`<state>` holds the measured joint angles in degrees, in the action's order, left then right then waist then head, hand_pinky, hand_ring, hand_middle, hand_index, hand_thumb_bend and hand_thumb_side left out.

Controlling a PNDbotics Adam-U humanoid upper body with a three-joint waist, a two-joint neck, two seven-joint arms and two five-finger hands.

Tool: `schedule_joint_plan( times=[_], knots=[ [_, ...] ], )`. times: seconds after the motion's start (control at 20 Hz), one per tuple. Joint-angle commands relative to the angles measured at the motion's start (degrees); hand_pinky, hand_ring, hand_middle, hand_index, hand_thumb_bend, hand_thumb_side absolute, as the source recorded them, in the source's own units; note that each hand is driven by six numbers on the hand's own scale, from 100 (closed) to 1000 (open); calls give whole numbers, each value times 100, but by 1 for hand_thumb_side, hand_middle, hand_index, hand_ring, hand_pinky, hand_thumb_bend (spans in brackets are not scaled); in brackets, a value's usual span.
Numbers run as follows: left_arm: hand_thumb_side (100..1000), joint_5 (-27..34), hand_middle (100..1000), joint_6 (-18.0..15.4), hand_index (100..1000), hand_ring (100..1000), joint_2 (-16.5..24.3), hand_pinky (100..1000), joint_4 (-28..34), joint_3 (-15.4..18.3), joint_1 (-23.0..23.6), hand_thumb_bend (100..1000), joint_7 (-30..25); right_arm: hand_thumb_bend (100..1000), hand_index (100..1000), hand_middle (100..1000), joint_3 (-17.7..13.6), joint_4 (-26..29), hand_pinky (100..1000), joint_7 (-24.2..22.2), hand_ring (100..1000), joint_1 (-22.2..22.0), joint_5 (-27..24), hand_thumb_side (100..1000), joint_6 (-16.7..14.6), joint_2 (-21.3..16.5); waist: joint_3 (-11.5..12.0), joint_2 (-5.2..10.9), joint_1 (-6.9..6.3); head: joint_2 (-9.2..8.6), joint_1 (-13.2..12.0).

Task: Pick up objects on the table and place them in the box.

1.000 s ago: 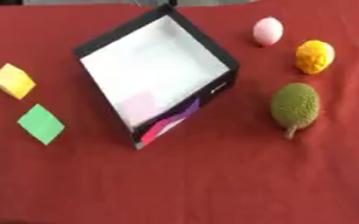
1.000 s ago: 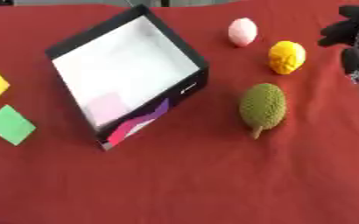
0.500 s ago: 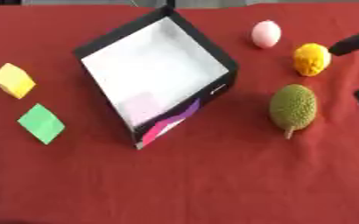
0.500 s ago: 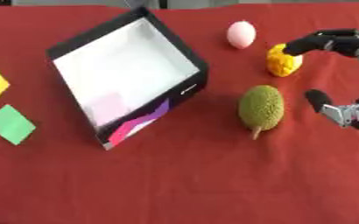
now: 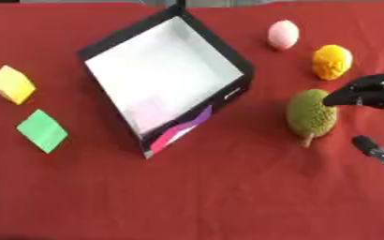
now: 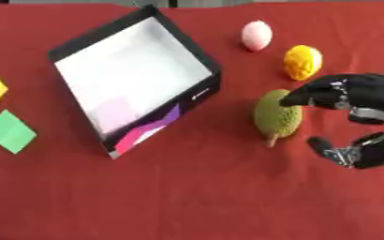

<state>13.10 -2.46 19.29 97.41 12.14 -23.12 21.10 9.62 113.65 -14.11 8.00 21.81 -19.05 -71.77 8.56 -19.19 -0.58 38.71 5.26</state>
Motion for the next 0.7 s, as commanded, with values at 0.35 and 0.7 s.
schedule_joint_plan(
  times=[0.35,0.7],
  knots=[
    [730,7,696,-4,741,856,198,688,42,-24,-57,100,-55,159,974,836,200,94,901,678,831,337,323,492,369,38,31,148,4,14,107],
    [730,10,692,11,738,856,185,688,41,-45,-55,100,-68,385,978,841,313,94,910,865,840,586,475,555,412,151,51,162,11,9,173]
  ],
)
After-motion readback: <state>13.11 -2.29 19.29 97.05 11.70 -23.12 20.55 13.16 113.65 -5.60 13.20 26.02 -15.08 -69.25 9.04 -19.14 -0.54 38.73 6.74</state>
